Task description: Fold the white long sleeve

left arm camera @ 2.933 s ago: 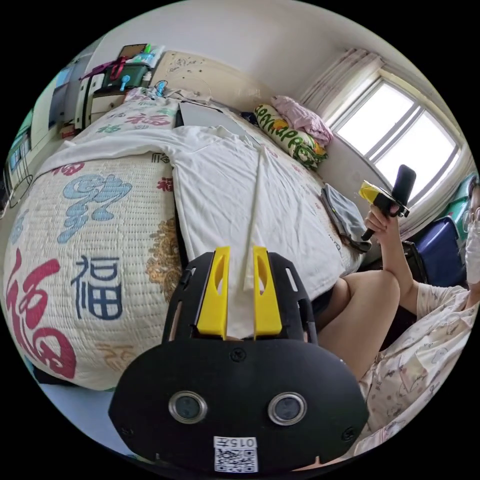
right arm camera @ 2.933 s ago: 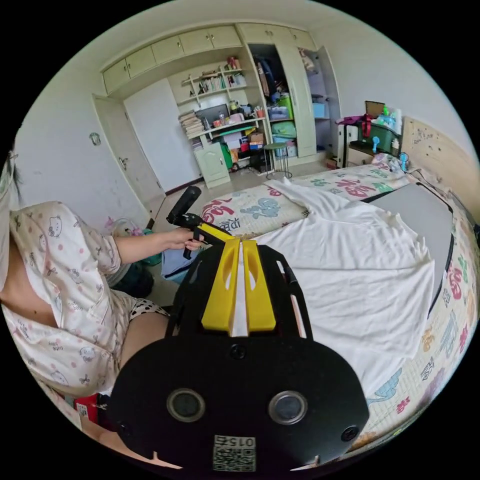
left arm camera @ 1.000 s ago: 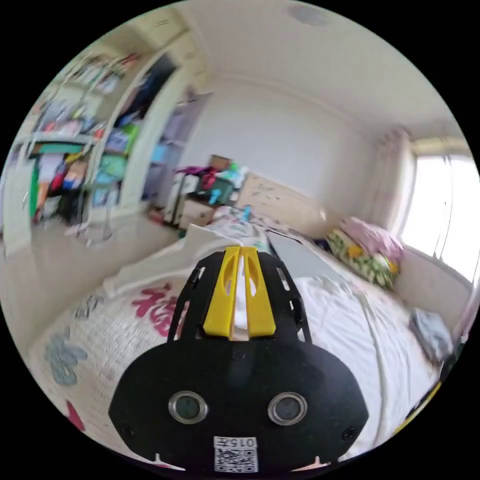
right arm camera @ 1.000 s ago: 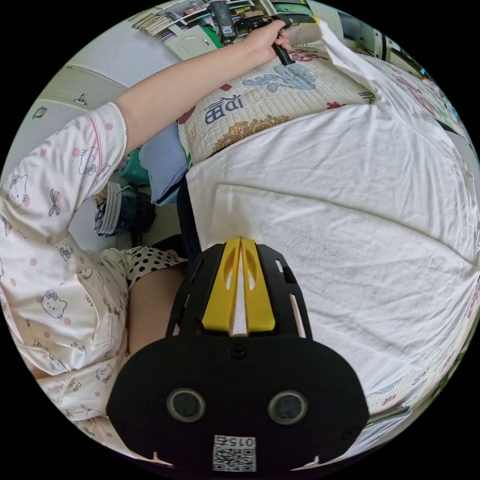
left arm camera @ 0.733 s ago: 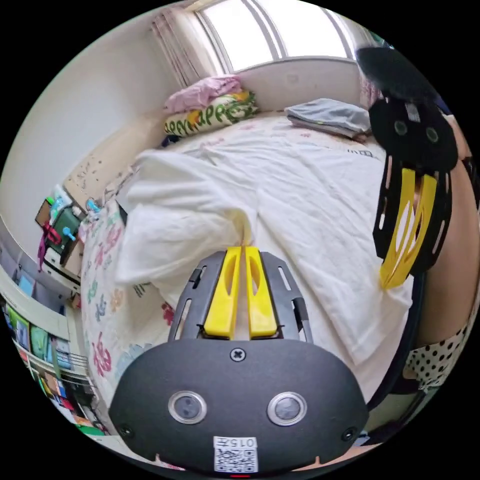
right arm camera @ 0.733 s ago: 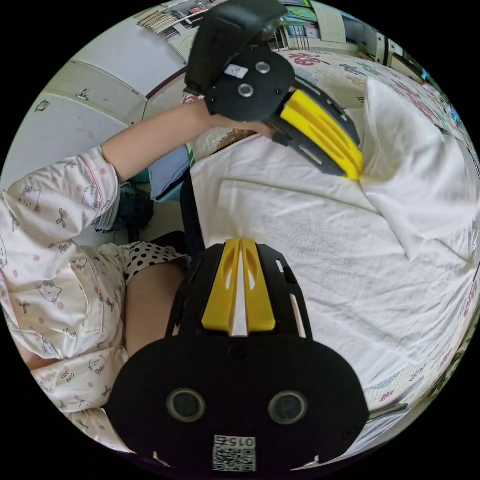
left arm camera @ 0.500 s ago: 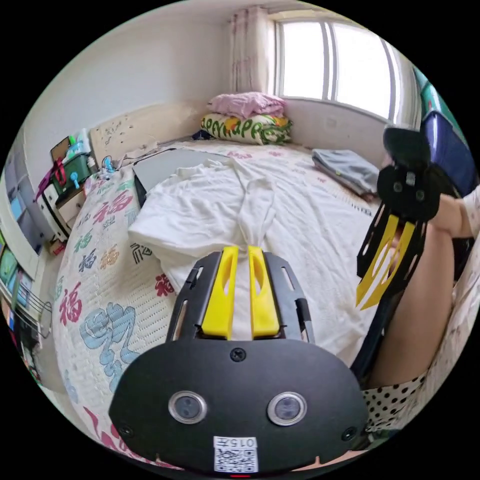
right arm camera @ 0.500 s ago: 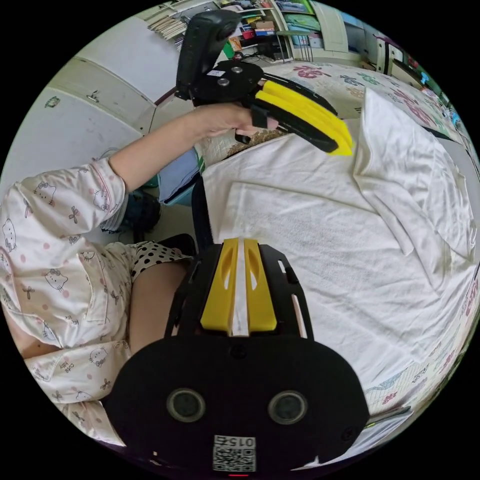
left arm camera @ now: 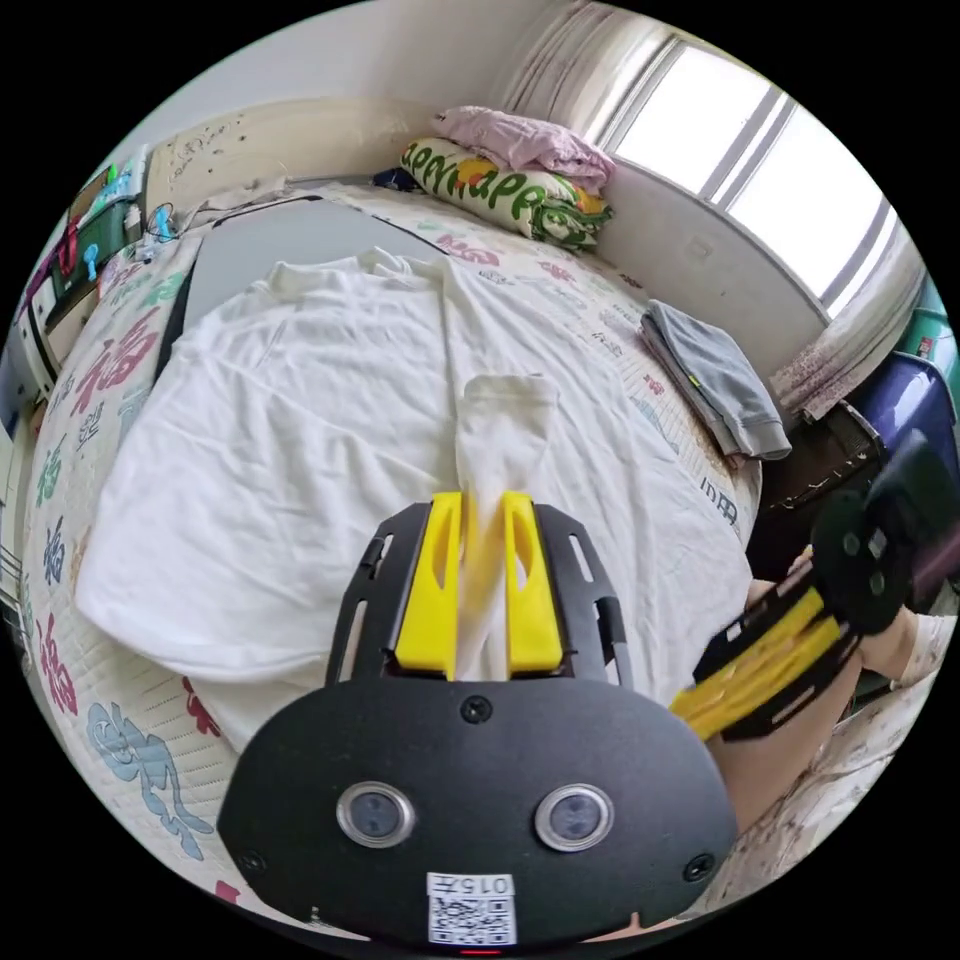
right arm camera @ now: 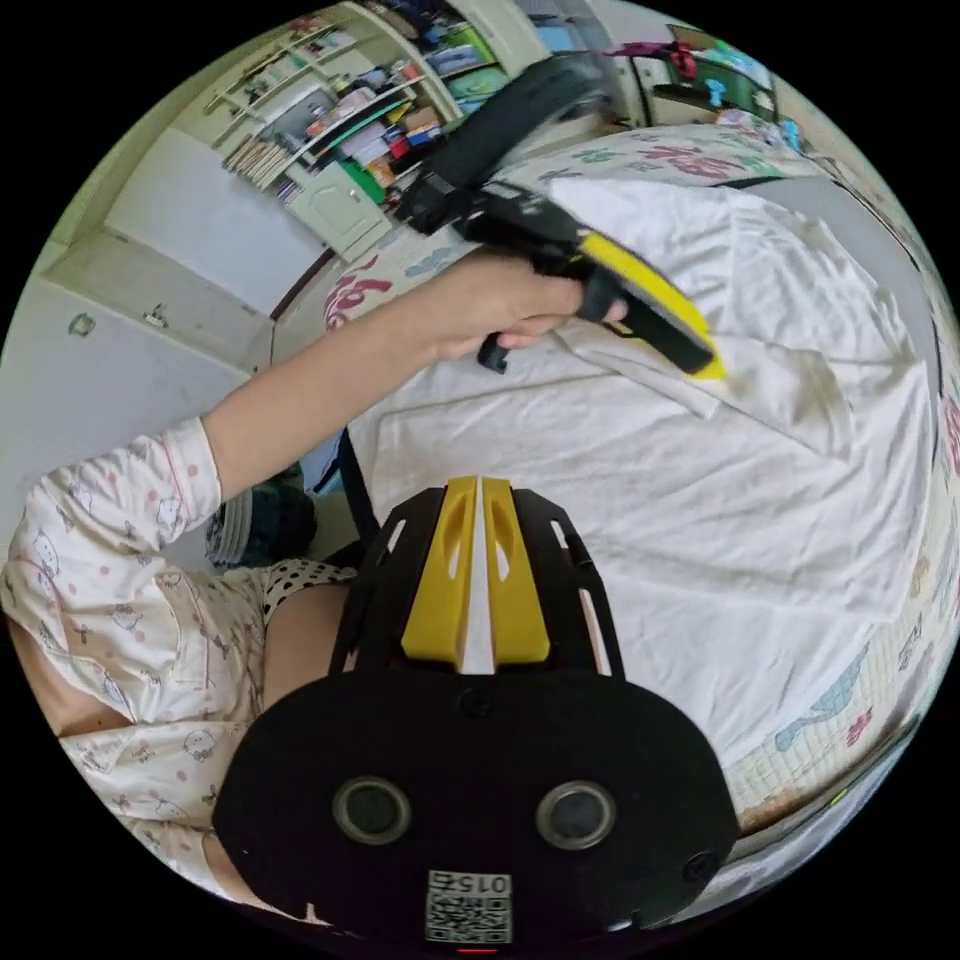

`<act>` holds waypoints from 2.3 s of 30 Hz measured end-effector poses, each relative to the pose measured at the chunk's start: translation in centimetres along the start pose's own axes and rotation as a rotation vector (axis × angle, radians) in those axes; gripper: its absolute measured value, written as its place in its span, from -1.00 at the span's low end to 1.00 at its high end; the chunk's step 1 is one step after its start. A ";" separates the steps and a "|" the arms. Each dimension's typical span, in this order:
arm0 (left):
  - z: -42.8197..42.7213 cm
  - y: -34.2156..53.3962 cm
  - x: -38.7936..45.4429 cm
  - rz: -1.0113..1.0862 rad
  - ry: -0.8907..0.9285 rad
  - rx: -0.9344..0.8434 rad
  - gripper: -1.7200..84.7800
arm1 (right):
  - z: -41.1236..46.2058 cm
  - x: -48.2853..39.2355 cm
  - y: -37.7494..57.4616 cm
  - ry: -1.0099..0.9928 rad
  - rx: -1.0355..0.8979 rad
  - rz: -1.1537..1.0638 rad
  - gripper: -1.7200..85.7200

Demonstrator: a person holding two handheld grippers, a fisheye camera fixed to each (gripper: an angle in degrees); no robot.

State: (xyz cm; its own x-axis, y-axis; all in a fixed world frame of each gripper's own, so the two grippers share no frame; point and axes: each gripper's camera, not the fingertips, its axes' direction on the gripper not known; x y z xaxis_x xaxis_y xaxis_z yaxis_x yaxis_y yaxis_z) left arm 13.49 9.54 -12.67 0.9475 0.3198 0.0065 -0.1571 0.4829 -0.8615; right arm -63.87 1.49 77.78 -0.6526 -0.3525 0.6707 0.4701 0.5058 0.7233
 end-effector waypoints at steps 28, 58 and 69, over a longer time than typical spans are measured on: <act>-4.0 11.2 4.7 -0.241 0.004 0.101 -0.68 | -20.3 -19.2 -22.7 -0.223 0.503 0.491 -0.77; -13.0 11.3 -1.7 -0.419 0.266 0.298 -0.93 | -6.7 -38.1 -27.0 -0.158 0.189 0.672 -0.86; -18.1 10.8 3.5 -0.274 0.385 0.438 -0.96 | -10.3 -54.2 -26.1 0.210 0.405 0.545 -0.95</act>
State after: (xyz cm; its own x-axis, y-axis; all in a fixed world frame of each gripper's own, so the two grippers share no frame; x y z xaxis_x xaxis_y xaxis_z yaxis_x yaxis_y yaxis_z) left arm 20.13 1.13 -31.18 0.9888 -0.1384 -0.0556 0.0828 0.8195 -0.5671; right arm -34.68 -0.71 24.28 -0.2399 -0.0899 0.9666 0.4127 0.8918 0.1854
